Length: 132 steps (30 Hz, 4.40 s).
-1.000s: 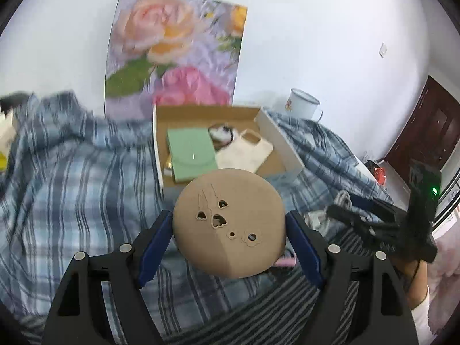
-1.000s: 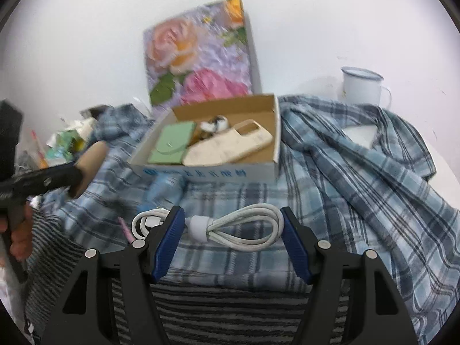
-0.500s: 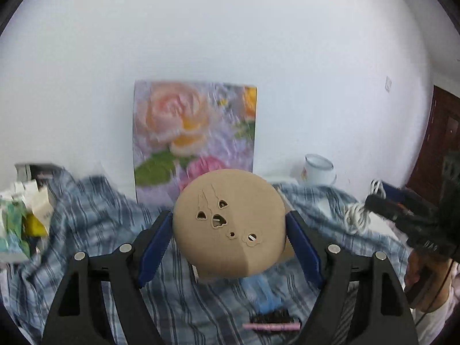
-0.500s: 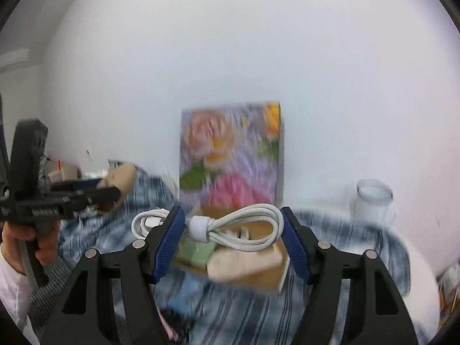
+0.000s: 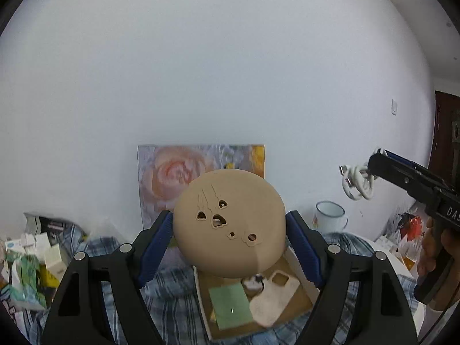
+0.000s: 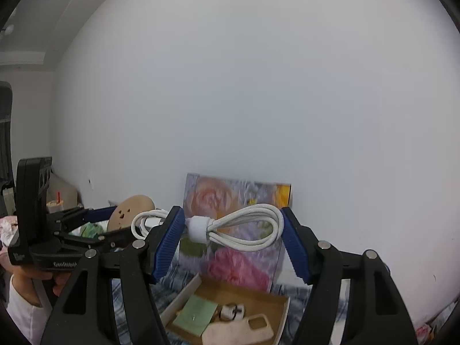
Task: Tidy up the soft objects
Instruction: 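Lift the coaster with the left gripper while the right gripper lifts the coiled cable, then lower the coaster and cable into the box and open both grippers, then raise both open grippers away from the box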
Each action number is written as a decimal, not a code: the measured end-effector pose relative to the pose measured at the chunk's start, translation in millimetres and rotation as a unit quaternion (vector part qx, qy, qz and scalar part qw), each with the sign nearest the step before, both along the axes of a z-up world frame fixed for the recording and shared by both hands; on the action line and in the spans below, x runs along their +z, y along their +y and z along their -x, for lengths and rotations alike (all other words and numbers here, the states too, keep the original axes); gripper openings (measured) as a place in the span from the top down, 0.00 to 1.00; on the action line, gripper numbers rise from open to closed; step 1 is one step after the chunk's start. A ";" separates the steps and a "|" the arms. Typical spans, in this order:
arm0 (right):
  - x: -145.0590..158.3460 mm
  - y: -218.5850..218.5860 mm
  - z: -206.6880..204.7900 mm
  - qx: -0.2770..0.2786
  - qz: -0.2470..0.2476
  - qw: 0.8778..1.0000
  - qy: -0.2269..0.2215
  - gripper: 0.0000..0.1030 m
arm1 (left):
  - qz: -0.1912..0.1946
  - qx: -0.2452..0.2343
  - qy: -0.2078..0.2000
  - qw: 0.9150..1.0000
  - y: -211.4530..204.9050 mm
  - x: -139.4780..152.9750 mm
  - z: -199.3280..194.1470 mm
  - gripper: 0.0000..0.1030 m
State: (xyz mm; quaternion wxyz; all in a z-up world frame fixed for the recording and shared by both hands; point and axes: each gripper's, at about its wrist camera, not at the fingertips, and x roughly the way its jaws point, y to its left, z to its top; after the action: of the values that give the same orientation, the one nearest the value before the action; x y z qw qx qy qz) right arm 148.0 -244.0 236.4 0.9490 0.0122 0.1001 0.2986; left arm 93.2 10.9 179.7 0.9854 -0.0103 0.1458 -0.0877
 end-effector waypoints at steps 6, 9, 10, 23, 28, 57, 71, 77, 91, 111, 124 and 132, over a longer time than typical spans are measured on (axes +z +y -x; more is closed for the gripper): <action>-6.7 8.0 -20.6 -0.022 -0.004 1.000 -0.006 0.36 | -0.014 0.022 -0.027 0.999 -6.7 9.4 -23.8 0.21; -26.7 16.8 -29.0 -0.010 -0.009 1.000 0.003 0.36 | -0.009 0.012 -0.022 1.000 -7.4 2.1 -37.4 0.21; -32.7 22.4 -34.8 -0.009 -0.002 1.000 0.009 0.36 | -0.011 0.014 -0.019 1.000 -8.2 -3.4 -43.4 0.21; -98.8 29.2 -87.4 -0.018 0.005 0.996 0.085 0.36 | -0.033 0.023 0.060 0.997 -30.7 -72.9 -106.2 0.21; -124.7 34.7 -105.1 -0.016 0.009 0.992 0.125 0.36 | -0.060 0.043 0.087 0.993 -36.8 -97.3 -119.7 0.21; -226.2 42.0 -157.0 -0.019 0.065 0.955 0.289 0.35 | -0.041 0.007 0.254 0.966 -36.1 -202.6 -176.7 0.20; -219.5 36.8 -158.4 -0.036 0.066 0.955 0.286 0.01 | -0.043 0.028 0.213 0.976 -31.4 -188.5 -173.5 0.00; -204.9 34.1 -153.2 -0.029 0.058 0.962 0.264 0.01 | -0.035 0.032 0.201 0.978 -23.8 -175.2 -168.7 0.00; -153.0 18.6 -132.2 -0.018 0.022 0.976 0.216 0.01 | -0.023 0.028 0.154 0.987 -19.1 -131.4 -146.4 0.00; -24.4 0.5 -28.8 0.039 -0.033 0.994 0.100 0.01 | -0.029 -0.045 0.049 0.997 -50.4 -17.6 -45.2 0.00; -40.2 -10.8 30.5 0.045 -0.003 0.995 0.090 0.01 | -0.028 -0.082 0.083 0.993 -59.2 -40.1 10.9 0.00; -84.1 -8.7 49.7 0.052 0.014 0.991 0.121 0.01 | -0.039 -0.092 0.121 0.988 -62.5 -89.3 37.8 0.00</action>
State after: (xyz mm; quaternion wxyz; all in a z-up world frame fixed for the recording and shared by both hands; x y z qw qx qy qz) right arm 98.4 -252.6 152.3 0.9130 0.0297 0.2194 0.3427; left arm 55.4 -51.6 90.3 0.9480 0.0307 0.2671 -0.1703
